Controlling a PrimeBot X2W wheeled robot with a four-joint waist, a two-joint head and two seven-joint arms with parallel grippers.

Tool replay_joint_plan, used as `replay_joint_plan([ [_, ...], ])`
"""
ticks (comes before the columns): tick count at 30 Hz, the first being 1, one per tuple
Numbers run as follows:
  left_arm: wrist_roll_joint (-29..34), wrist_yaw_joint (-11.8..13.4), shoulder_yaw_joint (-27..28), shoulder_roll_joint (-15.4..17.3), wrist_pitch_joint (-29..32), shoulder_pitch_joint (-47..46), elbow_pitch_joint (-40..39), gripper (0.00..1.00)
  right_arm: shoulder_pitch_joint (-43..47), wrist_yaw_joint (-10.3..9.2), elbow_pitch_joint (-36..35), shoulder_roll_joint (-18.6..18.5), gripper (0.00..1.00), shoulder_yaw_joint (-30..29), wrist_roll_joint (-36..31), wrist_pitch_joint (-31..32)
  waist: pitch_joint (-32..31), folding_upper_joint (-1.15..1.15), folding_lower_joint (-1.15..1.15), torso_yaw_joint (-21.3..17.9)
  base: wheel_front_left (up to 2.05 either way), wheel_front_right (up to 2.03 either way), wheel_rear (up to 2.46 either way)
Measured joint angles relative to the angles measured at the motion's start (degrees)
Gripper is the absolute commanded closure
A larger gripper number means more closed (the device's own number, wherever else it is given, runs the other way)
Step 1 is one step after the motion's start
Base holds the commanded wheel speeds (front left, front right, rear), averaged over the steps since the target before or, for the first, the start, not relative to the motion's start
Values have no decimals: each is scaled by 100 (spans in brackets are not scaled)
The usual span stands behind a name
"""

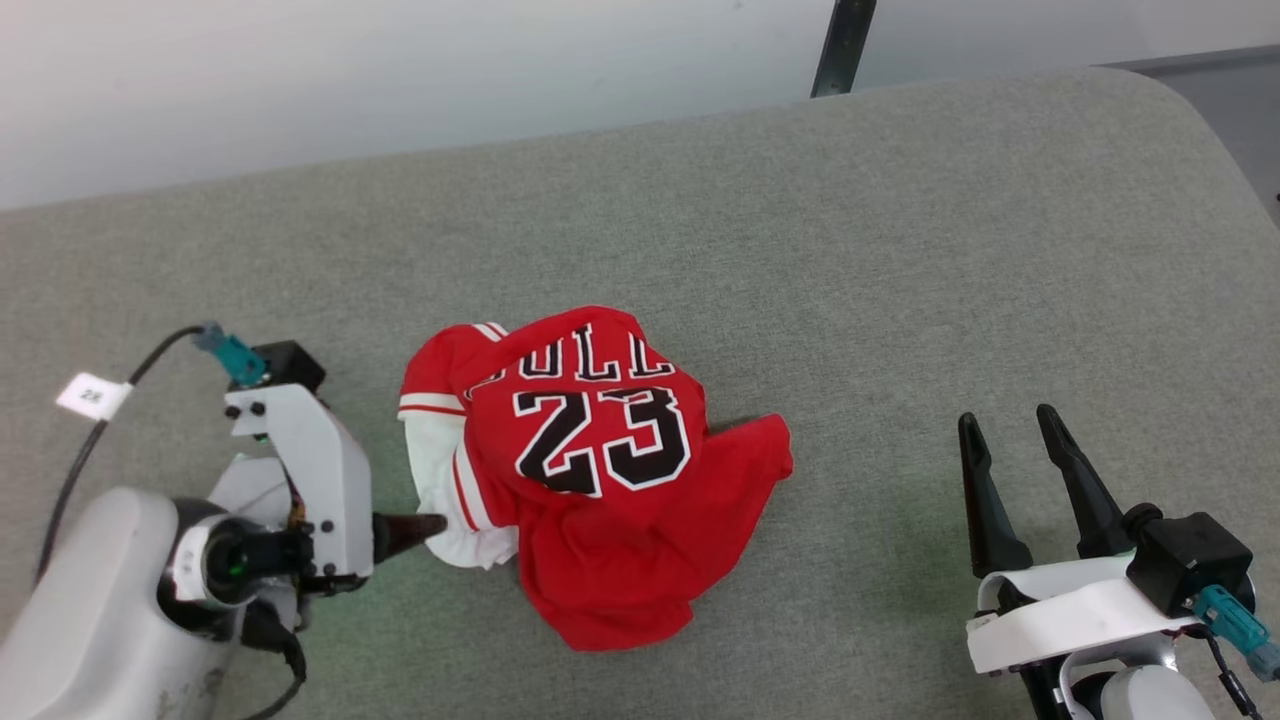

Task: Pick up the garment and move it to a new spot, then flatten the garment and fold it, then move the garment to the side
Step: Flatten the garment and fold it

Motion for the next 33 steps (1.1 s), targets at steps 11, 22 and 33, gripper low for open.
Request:
replay_joint_plan([
  [11,36,16,-140,-159,-142,211,-286,0,-2,0,0,8,0,102,0,0,11,0,0,-45,0,0,0],
  [22,183,-465,-224,-331,-778,-7,694,43,-59,0,-31,11,0,110,10,0,220,0,0,-191,0,0,0],
  [33,281,-599,-411,-148,-501,-263,978,100,-50,0,-18,13,0,7,-4,0,144,0,0,-88,0,0,0],
])
